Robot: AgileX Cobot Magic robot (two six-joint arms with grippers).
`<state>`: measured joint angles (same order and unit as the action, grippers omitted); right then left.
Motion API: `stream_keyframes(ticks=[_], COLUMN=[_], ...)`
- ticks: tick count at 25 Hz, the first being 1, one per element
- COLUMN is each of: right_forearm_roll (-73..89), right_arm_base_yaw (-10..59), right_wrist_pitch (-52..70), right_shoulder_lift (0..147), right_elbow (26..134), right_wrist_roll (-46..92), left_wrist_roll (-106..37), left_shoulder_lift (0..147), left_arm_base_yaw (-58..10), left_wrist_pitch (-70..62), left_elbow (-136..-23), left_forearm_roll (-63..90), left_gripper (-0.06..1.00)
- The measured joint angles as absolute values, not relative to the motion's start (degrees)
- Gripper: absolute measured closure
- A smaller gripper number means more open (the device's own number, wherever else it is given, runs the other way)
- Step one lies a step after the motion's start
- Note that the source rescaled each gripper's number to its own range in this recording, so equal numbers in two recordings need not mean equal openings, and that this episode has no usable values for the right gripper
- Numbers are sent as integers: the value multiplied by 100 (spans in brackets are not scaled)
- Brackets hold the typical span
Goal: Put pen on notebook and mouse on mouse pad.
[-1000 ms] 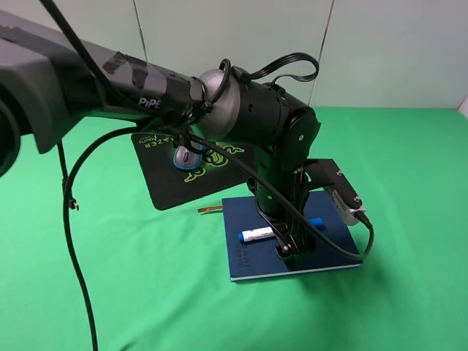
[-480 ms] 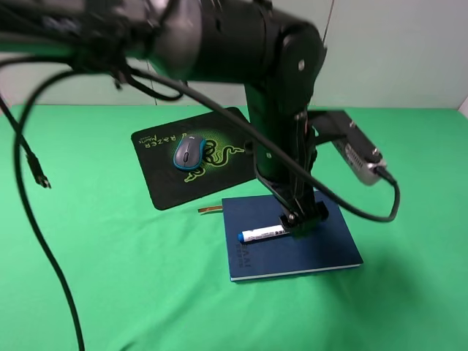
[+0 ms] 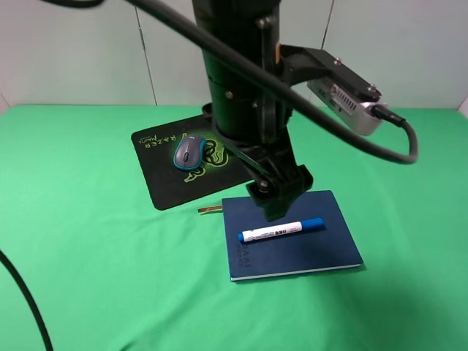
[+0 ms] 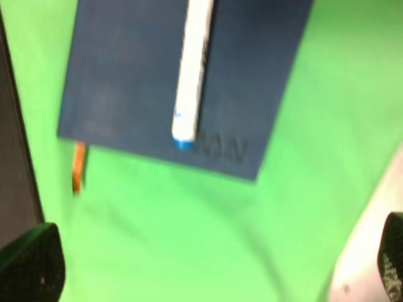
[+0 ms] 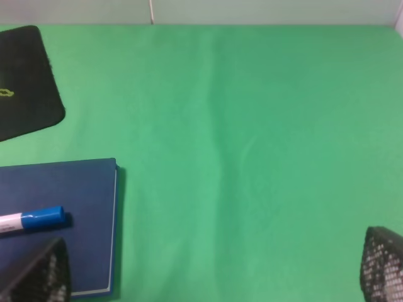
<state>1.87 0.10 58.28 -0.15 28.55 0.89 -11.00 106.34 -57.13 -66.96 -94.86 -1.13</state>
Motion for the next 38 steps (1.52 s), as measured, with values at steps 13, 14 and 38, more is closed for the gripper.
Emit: stream_keyframes(ticks=[13, 14, 38], right_forearm_roll=[187, 187, 187], right_arm_base_yaw=[10, 10, 10], right_wrist_pitch=[5828, 5828, 5828], right_shoulder_lift=[-15, -15, -15], right_elbow=[2855, 2855, 2855], right_wrist_roll=[89, 89, 89], left_wrist_roll=[-731, -669, -407], left_shoulder_lift=[8917, 8634, 3610], left_arm_base_yaw=[-5713, -5713, -5713], left_wrist_pitch=[-6599, -6543, -6720], left_elbow=[-7915, -7676, -4631], left_forearm_roll=[-113, -113, -343], left_gripper=[-6, -6, -6])
